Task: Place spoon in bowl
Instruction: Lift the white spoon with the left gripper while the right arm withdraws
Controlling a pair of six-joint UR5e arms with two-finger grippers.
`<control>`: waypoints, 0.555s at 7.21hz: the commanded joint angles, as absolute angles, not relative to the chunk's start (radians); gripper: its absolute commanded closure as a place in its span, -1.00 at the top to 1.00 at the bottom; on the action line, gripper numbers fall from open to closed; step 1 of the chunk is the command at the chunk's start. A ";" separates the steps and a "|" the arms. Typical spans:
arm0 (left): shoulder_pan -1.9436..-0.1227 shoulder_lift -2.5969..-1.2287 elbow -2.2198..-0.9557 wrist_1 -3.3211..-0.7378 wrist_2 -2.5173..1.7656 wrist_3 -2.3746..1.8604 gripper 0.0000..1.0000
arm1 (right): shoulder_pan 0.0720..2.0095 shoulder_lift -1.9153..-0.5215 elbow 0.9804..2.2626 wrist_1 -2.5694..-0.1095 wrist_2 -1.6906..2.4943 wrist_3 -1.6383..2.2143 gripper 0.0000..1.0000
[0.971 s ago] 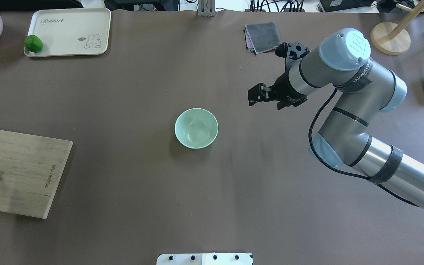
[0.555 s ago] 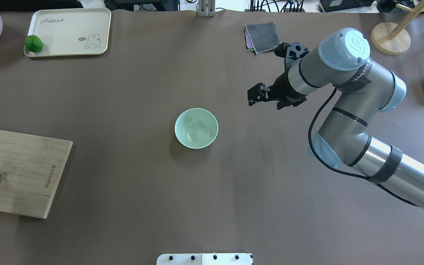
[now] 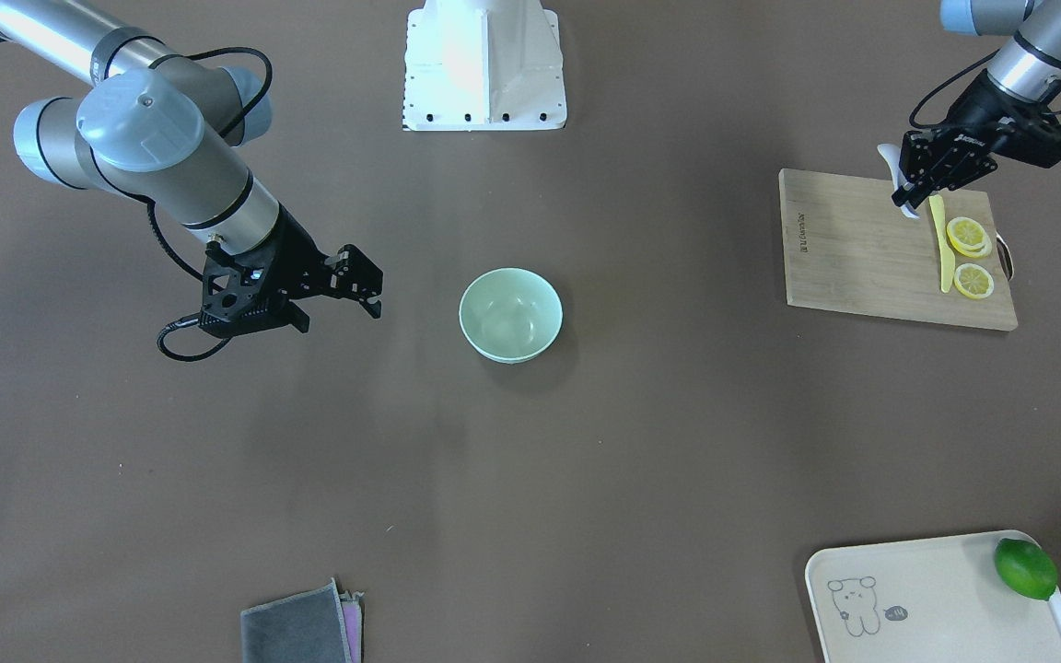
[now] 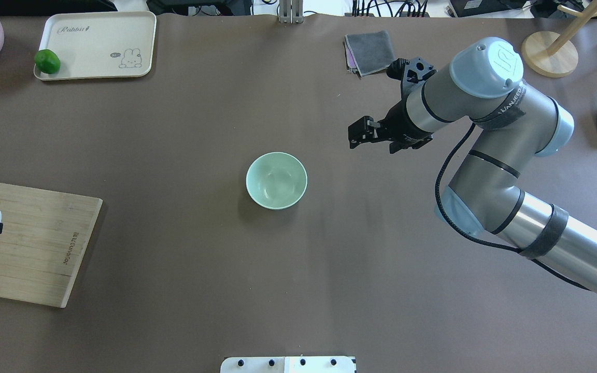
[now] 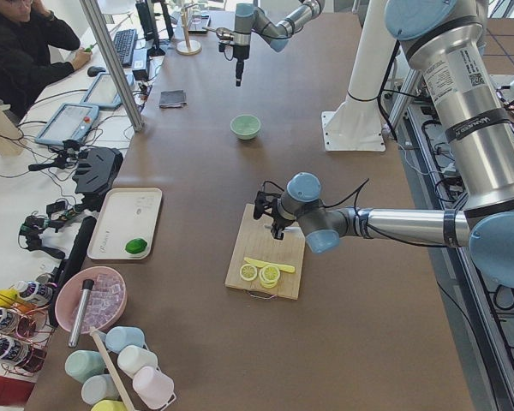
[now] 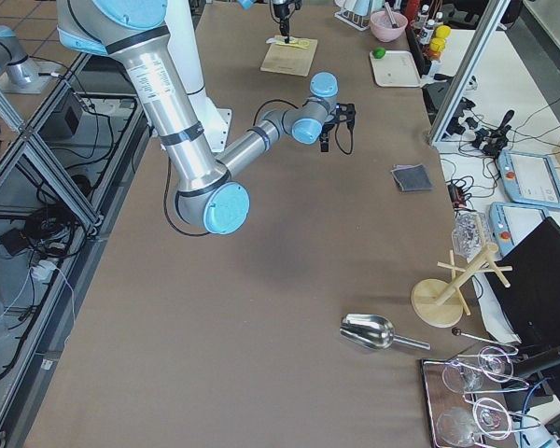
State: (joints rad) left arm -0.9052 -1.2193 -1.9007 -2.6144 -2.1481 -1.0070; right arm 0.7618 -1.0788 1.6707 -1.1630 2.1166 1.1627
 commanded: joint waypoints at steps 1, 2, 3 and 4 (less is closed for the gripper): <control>-0.962 -1.465 -1.896 -2.535 -2.229 -1.117 -1.00 | 0.807 -1.100 1.672 -1.173 2.155 1.149 1.00; -0.959 -1.626 -1.860 -2.516 -2.227 -1.222 -1.00 | 0.863 -1.132 1.674 -1.175 2.207 1.111 1.00; -0.954 -1.766 -1.817 -2.514 -2.226 -1.332 -1.00 | 0.927 -1.188 1.681 -1.175 2.251 1.016 1.00; -0.921 -1.886 -1.757 -2.497 -2.189 -1.363 -1.00 | 1.009 -1.257 1.672 -1.196 2.326 0.870 1.00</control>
State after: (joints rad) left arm -0.9475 -1.7218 -1.8218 -2.5153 -2.2173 -1.2873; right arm 0.9181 -1.1819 1.6761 -1.1799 2.2478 1.0161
